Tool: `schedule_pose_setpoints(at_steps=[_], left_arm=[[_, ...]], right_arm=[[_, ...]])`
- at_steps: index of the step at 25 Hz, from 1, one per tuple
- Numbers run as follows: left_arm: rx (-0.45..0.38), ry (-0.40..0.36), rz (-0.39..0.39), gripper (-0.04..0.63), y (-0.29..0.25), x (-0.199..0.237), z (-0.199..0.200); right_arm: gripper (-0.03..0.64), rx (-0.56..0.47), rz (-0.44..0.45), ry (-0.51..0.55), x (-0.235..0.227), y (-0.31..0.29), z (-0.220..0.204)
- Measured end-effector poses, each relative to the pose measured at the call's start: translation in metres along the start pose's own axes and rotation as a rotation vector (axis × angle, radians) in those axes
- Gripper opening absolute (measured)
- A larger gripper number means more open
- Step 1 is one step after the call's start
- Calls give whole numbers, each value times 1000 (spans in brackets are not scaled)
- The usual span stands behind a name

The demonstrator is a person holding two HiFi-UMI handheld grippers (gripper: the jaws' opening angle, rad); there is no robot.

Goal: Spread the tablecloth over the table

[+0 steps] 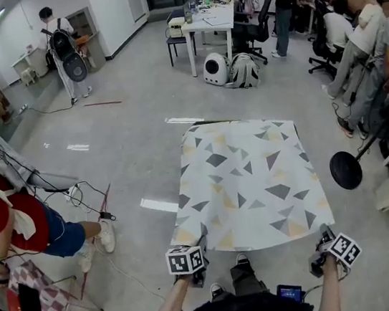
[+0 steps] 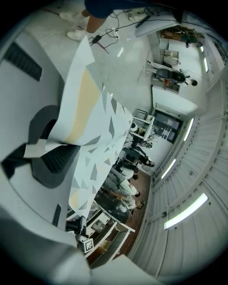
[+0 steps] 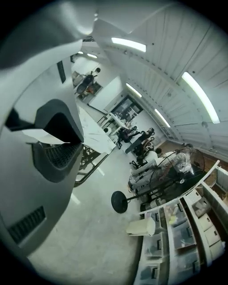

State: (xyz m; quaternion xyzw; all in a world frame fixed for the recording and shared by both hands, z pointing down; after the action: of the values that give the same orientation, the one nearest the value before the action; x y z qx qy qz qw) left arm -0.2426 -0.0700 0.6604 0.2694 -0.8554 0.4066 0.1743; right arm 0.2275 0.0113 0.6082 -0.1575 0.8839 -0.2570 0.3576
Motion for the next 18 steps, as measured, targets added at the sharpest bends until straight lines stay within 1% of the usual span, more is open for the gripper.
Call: schedule_pose_setpoints(at_steps=[2,3,8,11,14,16,18], left_arm=[[11,33,28,20,-15,15,-12],[15,37,47,20,-22,22,-17],[41,23,136,21,-52,53,-38],[53,37,187,21,-65,68,-44],[79,28,245,25,-67,80,-54],[102,26,292,42,-69,89,-61],[120,47,334,99,-74,101,-66]], right_arm=[[18,34,-39,46,-12,-14,-12],[18,48,-57,63,-18,-21,-19],[18,77,-146,173,-44,-50,-43],[18,92,-164,215,-51,-74,-50],[18,114,-168,256,-51,-90,-53],[25,126,-184,293,-50,-101,-55],[32,132,-200,316,-50,-112,-57]])
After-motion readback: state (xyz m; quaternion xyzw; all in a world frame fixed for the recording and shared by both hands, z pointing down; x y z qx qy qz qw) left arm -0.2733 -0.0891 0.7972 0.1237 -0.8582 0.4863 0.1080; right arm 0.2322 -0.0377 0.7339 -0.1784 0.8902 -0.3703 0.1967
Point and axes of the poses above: the fingertips, and each gripper's own axes: y backward along the fingers, x to its left, z out of its top, the point moved 5 cm from there along y, backward along the fingers, and after that the axes turned 5 degrees about -z, right-handed, at the moved point
